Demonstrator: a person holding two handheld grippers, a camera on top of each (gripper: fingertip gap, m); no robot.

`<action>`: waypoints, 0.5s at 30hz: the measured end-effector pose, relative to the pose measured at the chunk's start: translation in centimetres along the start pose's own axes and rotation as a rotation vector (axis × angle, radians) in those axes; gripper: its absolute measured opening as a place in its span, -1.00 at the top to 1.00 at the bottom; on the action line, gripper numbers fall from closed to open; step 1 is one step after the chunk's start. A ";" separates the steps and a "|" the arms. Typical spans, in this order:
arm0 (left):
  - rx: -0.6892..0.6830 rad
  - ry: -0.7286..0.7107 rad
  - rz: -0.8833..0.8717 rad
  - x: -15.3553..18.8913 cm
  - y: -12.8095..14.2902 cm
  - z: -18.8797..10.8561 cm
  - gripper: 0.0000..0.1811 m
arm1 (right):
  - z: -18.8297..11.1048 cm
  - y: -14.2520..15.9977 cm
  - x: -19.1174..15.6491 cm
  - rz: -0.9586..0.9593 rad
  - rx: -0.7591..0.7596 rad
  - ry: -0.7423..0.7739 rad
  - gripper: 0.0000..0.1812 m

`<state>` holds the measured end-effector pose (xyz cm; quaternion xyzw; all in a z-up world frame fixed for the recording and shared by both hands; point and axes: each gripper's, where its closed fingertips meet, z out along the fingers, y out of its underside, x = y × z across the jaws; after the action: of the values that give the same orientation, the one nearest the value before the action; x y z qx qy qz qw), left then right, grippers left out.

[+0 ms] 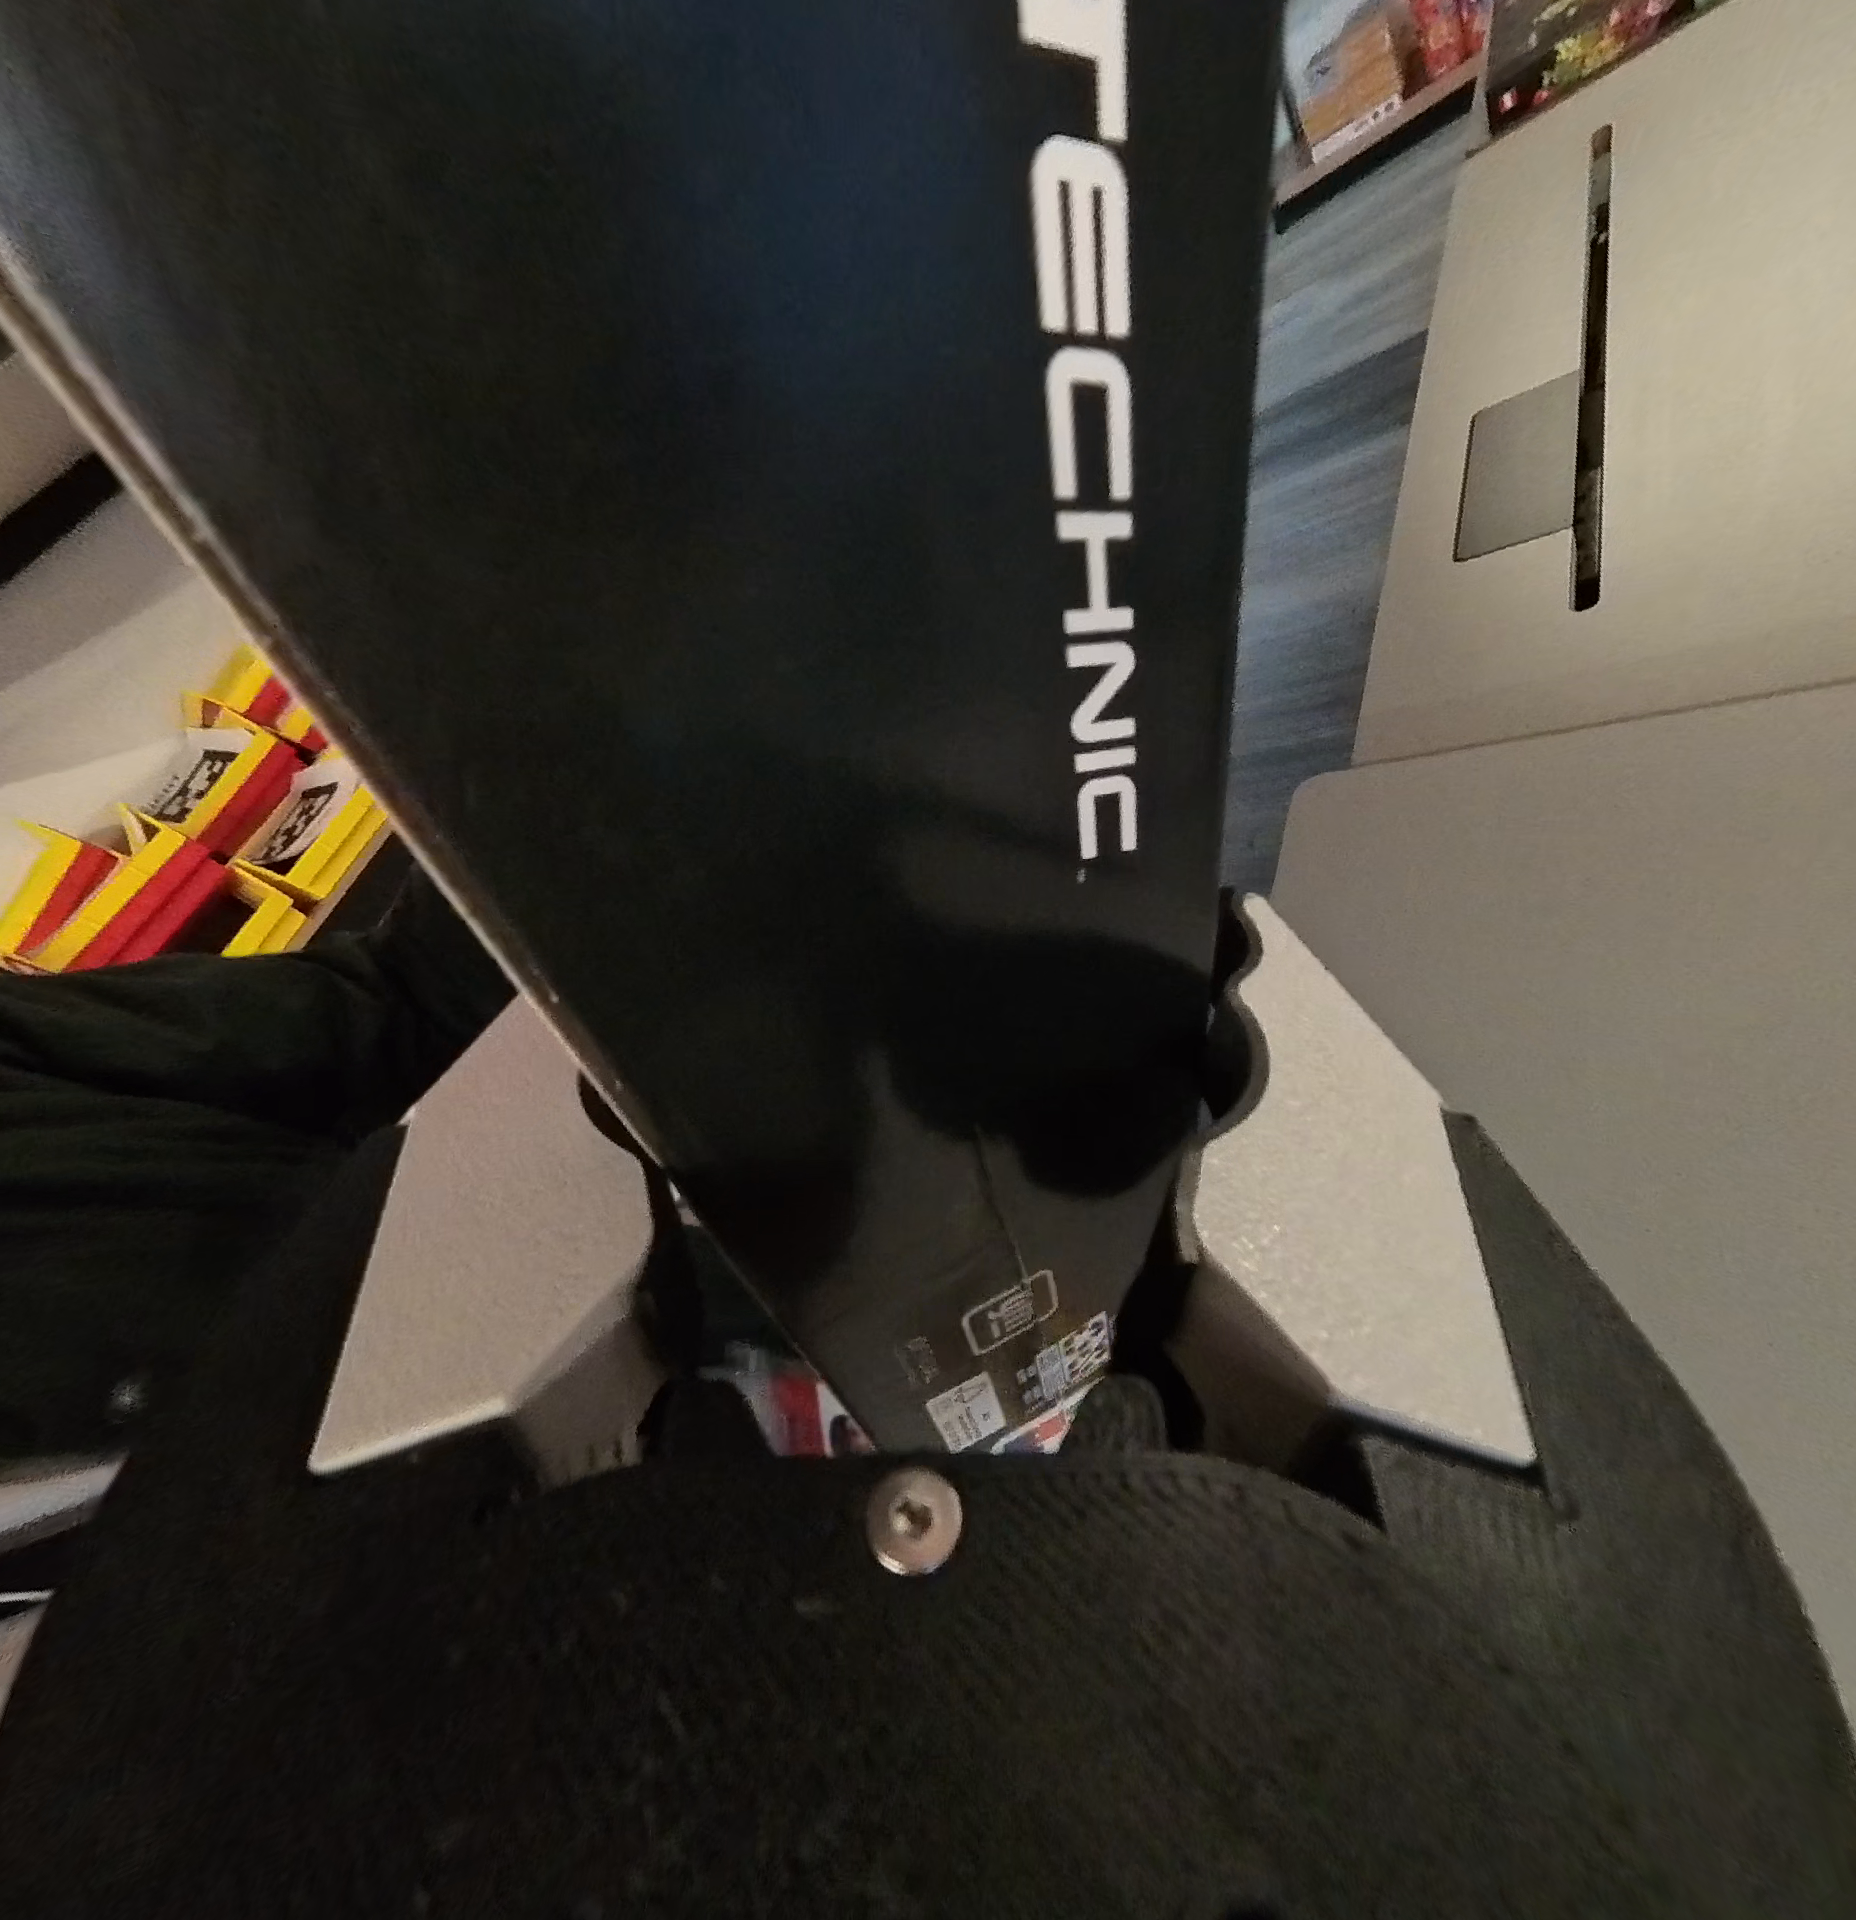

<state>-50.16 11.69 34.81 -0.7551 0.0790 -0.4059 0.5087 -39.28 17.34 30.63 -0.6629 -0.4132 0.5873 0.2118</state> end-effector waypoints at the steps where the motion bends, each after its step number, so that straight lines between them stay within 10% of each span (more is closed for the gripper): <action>1: 0.006 -0.006 0.013 0.0 0.0 -0.2 -0.11 | 0.2 -0.1 0.0 -0.015 0.002 -0.007 -0.20; 8: 0.107 -0.101 0.085 -1.0 0.6 -6.9 -0.11 | 6.7 -1.0 -2.1 -0.166 -0.060 -0.102 -0.20; 15: 0.287 -0.351 0.112 -3.5 3.5 -22.3 -0.11 | 22.2 0.4 -7.5 -0.291 -0.208 -0.335 -0.20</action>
<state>-66.89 -3.78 33.46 -0.7284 -0.0275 -0.2463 0.6387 -60.07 6.58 29.94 -0.5082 -0.5920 0.6065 0.1533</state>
